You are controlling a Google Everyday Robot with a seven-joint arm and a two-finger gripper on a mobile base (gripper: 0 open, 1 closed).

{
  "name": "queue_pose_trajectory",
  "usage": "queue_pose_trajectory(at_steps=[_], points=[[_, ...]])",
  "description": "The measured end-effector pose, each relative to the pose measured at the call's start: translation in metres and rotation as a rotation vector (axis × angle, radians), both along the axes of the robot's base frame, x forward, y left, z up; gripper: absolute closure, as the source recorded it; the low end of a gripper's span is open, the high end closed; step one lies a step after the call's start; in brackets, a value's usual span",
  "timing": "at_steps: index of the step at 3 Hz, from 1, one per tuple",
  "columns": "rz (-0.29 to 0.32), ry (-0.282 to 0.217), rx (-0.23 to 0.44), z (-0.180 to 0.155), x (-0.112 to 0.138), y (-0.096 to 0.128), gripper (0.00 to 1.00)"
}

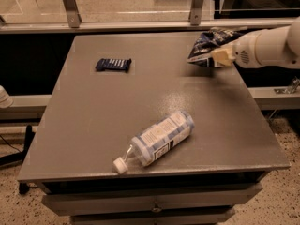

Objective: Move blue chip bag near blue plastic bottle

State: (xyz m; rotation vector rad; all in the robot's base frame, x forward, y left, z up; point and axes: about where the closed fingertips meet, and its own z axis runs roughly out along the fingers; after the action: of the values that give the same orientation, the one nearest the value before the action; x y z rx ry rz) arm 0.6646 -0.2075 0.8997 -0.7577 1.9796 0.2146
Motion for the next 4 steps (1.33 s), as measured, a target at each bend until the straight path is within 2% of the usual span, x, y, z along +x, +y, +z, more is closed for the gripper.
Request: queue_pose_trajectory(at_steps=[1, 3, 4], points=[[0.107, 0.024, 0.021, 0.015, -0.042, 0.006, 1.00], [0.275, 0.121, 0.096, 0.011, -0.119, 0.060, 1.00], [0.315, 0.160, 0.131, 0.005, -0.144, 0.087, 1.00]])
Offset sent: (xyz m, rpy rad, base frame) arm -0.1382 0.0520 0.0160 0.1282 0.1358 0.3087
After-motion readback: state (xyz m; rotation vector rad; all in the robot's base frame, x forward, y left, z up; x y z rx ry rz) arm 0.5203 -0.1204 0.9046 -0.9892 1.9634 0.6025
